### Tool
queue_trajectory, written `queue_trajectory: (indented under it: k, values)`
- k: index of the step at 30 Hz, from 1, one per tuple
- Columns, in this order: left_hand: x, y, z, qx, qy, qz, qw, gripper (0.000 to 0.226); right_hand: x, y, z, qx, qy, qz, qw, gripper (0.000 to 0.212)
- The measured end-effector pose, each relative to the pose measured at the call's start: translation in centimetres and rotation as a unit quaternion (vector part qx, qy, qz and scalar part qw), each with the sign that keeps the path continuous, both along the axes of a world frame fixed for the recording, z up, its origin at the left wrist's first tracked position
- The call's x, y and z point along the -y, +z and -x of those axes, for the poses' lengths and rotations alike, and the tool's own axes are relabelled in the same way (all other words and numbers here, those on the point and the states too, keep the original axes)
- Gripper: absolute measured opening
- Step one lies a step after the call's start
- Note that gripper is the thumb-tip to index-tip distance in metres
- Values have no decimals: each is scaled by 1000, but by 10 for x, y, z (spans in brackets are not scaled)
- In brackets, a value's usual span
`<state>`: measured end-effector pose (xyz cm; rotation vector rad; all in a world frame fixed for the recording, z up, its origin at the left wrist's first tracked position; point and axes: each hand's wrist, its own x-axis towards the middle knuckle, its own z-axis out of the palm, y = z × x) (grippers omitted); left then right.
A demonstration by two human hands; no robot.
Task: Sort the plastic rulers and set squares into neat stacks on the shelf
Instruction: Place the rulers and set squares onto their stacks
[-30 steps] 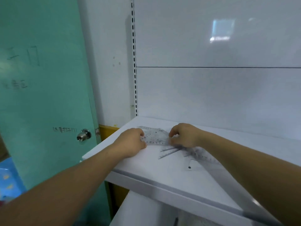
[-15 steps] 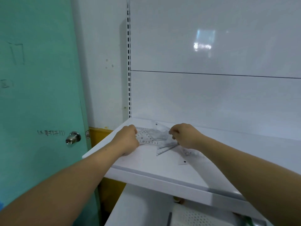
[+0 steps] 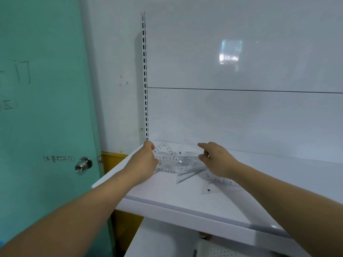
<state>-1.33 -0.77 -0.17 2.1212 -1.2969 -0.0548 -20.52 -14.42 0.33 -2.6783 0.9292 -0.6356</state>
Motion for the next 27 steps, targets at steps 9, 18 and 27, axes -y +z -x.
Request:
queue_trajectory:
  k: [9, 18, 27]
  values:
    - [4, -1, 11, -25, -89, 67, 993, 48, -16, -4, 31, 94, -55, 73, 991, 46]
    - [28, -7, 108, -46, -221, 68, 972, 49, -50, -15, 140, 112, -178, 78, 975, 45]
    - [47, -10, 297, -16, -330, 59, 942, 49, -90, -20, 344, 94, -314, 80, 941, 46]
